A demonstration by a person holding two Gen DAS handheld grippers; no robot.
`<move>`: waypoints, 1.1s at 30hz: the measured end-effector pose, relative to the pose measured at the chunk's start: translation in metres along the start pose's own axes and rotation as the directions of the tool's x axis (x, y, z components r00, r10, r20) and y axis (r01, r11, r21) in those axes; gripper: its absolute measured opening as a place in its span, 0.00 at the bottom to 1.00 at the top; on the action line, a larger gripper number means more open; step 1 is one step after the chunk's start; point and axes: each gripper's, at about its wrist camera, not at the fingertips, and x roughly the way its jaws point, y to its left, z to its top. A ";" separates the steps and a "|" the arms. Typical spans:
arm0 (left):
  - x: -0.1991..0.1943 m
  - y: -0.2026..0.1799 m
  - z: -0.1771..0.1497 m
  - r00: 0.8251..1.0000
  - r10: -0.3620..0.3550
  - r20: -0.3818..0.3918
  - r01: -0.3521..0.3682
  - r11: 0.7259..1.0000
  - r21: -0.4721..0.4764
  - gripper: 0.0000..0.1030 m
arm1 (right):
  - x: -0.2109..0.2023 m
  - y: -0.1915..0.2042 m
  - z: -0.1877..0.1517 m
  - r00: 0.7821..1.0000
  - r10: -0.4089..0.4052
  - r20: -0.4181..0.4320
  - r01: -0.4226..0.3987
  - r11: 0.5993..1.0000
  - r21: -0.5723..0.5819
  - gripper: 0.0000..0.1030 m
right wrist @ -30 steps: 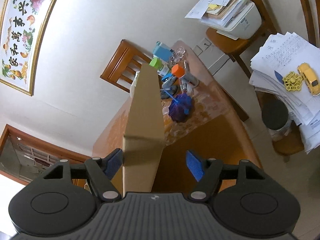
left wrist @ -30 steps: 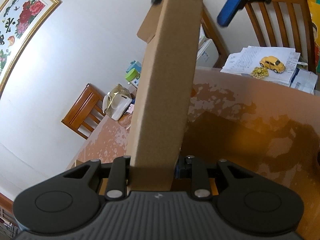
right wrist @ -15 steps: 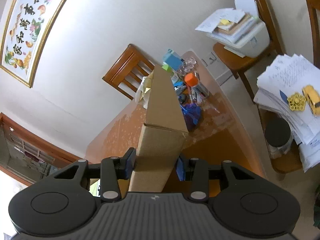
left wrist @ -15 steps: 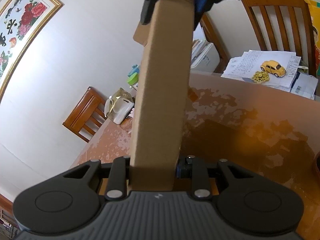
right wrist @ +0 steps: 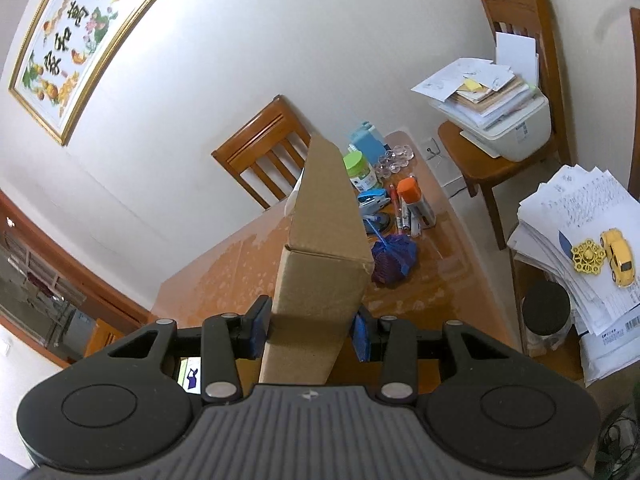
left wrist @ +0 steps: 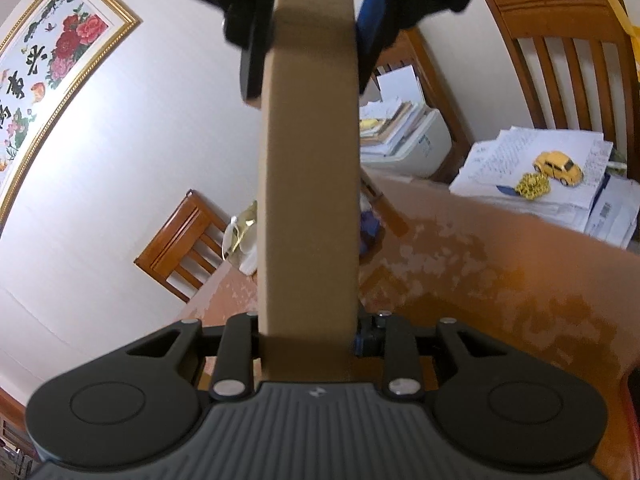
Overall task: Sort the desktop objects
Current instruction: 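Lift the flat brown carton upright with both grippers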
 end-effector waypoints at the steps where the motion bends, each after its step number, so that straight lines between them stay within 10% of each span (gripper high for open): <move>1: 0.000 0.001 0.001 1.000 0.000 0.003 0.000 1.000 -0.004 0.30 | 0.000 0.002 0.000 1.000 -0.001 -0.001 0.001 1.000 -0.007 0.45; 33: -0.008 0.024 0.021 0.997 0.012 0.081 -0.003 0.993 -0.115 0.25 | -0.020 0.036 0.001 0.998 0.023 0.059 -0.017 0.995 -0.101 0.49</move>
